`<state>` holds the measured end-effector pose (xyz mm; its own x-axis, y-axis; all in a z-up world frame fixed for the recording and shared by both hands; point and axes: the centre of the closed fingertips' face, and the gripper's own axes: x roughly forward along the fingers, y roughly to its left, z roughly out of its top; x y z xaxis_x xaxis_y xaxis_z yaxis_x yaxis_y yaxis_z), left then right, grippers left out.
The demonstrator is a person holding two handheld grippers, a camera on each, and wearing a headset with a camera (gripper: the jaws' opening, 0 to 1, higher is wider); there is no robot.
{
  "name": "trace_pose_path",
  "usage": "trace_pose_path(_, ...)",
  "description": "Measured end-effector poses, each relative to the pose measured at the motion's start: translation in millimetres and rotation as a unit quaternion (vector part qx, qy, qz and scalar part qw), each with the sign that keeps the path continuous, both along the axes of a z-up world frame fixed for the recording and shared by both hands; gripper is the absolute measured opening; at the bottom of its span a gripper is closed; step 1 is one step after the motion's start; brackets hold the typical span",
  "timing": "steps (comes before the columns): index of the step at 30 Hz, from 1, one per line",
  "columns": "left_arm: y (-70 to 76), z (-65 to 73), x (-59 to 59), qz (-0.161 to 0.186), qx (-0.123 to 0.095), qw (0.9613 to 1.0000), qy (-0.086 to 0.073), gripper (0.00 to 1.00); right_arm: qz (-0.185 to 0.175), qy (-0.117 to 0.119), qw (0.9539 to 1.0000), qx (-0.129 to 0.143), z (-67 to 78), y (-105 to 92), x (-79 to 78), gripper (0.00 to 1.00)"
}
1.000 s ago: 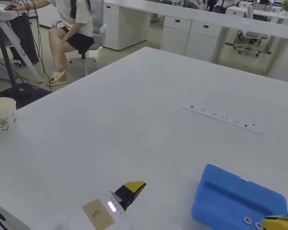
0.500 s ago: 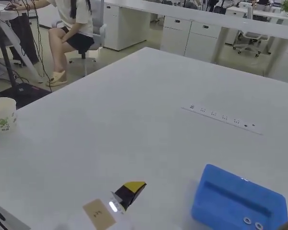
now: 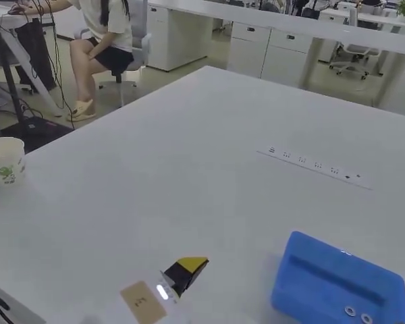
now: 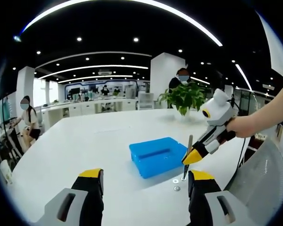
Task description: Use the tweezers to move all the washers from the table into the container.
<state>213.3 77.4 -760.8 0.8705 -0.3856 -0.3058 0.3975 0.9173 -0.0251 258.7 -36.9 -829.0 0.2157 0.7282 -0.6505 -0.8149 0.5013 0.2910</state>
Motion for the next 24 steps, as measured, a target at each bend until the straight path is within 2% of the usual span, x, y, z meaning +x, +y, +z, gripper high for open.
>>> trace_pose_path(7, 0.0, -0.8, -0.4, 0.000, 0.002, 1.0000, 0.002, 0.73, 0.002, 0.001, 1.0000, -0.004, -4.4, 0.7, -3.6, 0.04)
trace_pose_path(18, -0.5, -2.2, -0.5, -0.002, 0.007, 1.0000, 0.005, 0.73, 0.001, -0.008, 1.0000, -0.001, -2.2, 1.4, -2.8, 0.04)
trace_pose_path(24, -0.7, -2.6, 0.0, -0.003, 0.009, 0.9999, 0.005, 0.72, 0.025, -0.032, 0.9992, -0.007, -2.6, 1.8, -4.8, 0.04)
